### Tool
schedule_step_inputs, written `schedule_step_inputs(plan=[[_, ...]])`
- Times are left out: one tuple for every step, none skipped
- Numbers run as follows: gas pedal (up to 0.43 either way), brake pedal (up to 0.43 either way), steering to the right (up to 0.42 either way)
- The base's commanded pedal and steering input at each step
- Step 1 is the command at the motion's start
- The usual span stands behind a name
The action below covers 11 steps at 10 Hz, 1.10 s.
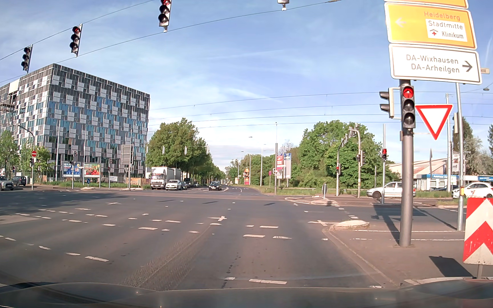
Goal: Follow the waypoints while adhering to traffic rules and regulations
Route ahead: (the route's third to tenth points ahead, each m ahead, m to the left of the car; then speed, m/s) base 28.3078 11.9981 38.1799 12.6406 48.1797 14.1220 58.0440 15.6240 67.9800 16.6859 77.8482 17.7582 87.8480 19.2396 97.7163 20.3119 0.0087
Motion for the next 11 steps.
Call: schedule_step_inputs(plan=[[0.000, 0.104, -0.015], [0.000, 0.104, -0.015], [0.000, 0.104, -0.015], [0.000, 0.104, -0.015], [0.000, 0.104, -0.015], [0.000, 0.104, -0.015], [0.000, 0.104, -0.015], [0.000, 0.098, -0.015], [0.000, 0.098, -0.015], [0.000, 0.098, -0.015], [0.000, 0.098, -0.015]])
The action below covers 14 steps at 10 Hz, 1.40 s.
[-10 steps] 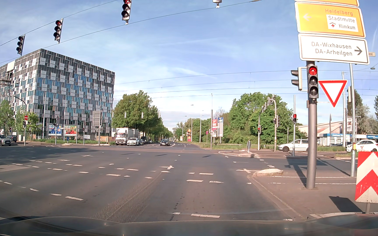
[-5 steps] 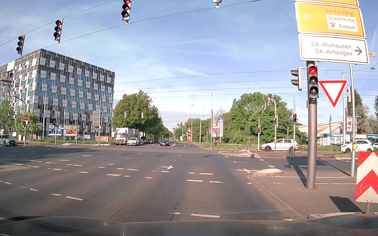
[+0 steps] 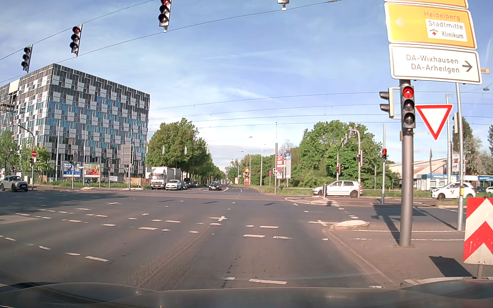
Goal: Follow the waypoints while adhering to traffic rules and regulations
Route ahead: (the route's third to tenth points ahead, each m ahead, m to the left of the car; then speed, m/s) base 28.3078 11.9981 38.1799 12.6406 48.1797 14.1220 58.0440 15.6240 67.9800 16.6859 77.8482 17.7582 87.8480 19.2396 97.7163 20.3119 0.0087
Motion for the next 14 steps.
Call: schedule_step_inputs(plan=[[0.000, 0.098, -0.015], [0.000, 0.098, -0.015], [0.000, 0.098, -0.015], [0.000, 0.098, -0.015], [0.000, 0.098, -0.015], [0.000, 0.098, -0.015], [0.000, 0.098, -0.015], [0.000, 0.091, -0.015], [0.000, 0.098, -0.015], [0.000, 0.091, -0.015], [0.000, 0.091, -0.015], [0.000, 0.091, -0.015], [0.000, 0.091, -0.015], [0.000, 0.091, -0.015]])
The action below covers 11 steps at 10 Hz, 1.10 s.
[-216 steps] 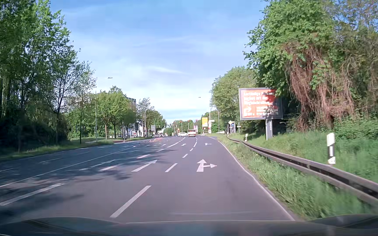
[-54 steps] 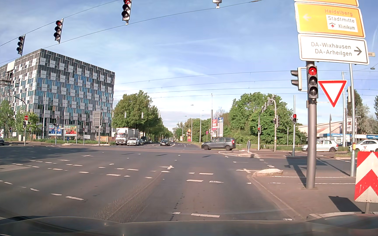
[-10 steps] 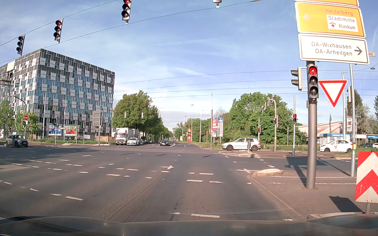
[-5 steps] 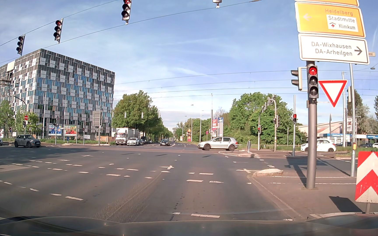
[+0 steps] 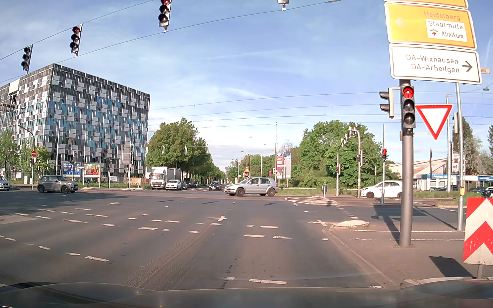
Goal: Follow the waypoints while adhering to traffic rules and regulations
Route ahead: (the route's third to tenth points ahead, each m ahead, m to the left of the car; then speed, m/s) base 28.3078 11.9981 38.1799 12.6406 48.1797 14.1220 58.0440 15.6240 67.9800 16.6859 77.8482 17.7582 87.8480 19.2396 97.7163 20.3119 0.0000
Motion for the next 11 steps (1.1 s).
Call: schedule_step_inputs(plan=[[0.000, 0.091, -0.015], [0.000, 0.091, -0.015], [0.000, 0.091, -0.015], [0.000, 0.091, -0.015], [0.000, 0.091, -0.015], [0.000, 0.091, -0.015], [0.000, 0.091, -0.015], [0.000, 0.091, -0.015], [0.000, 0.091, -0.015], [0.000, 0.091, -0.015], [0.000, 0.091, -0.015]])
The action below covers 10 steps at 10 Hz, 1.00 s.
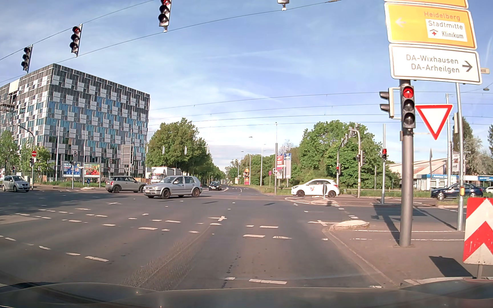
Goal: Follow the waypoints while adhering to traffic rules and regulations
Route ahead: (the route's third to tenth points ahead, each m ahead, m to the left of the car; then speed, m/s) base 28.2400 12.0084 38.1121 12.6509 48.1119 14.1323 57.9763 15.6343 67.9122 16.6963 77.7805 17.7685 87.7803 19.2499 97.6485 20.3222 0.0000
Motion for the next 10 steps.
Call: schedule_step_inputs(plan=[[0.000, 0.091, -0.015], [0.000, 0.091, -0.015], [0.000, 0.091, -0.015], [0.000, 0.091, -0.015], [0.000, 0.091, -0.015], [0.000, 0.091, -0.015], [0.000, 0.091, -0.015], [0.000, 0.091, -0.015], [0.000, 0.091, -0.015], [0.000, 0.091, -0.015]])
